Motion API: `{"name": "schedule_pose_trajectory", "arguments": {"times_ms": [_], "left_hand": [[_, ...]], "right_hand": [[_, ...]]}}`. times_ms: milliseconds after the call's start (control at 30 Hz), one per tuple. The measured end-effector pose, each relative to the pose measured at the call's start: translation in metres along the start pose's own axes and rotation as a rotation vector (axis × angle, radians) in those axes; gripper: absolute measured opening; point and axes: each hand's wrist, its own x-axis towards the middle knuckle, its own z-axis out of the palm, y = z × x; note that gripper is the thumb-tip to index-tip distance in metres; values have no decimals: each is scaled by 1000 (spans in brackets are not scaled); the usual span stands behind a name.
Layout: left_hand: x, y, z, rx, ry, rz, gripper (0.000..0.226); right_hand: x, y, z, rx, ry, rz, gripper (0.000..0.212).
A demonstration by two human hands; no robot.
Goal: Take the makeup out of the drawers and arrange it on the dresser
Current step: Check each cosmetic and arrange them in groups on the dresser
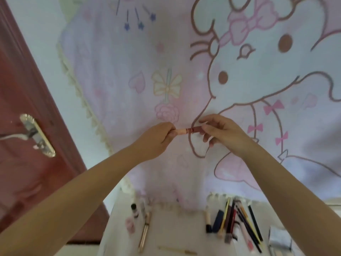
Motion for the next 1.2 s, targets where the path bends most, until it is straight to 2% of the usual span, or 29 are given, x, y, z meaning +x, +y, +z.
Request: {"name": "schedule_pose_trajectory", "arguments": {"times_ms": [133, 300, 367, 467, 567, 800, 867, 967, 1067, 1200], "left_hand": [[-36, -10, 28, -69, -37, -112, 20], [-87, -23, 67, -152, -72, -351, 18], [-109, -26, 86, -168, -127, -474, 18], [-140, -31, 117, -100, -308, -629, 25], [-168, -34, 144, -45, -446, -714, 29], [-203, -49, 190, 29, -499, -930, 34], [-205, -55, 197, 70, -516, -955, 35], [-205, -61, 205, 118, -556, -974, 34], [-204, -66, 214, 151, -601, -991, 33], [-205, -68, 221, 189, -640, -977, 31]], "right_hand": [[-8, 30, 21, 5, -40, 142, 15], [-17, 82, 48, -36, -131, 304, 17], [-19, 104, 61, -86, -151, 363, 16], [-20, 138, 84, -209, -245, 509, 8], [-24, 170, 111, -269, -353, 627, 17], [-31, 231, 157, -266, -392, 777, 35], [-31, 245, 161, -402, -446, 728, 37], [-33, 264, 156, -763, -595, 529, 36], [-41, 280, 147, -978, -706, 396, 33], [-55, 294, 141, -1024, -735, 289, 32]]}}
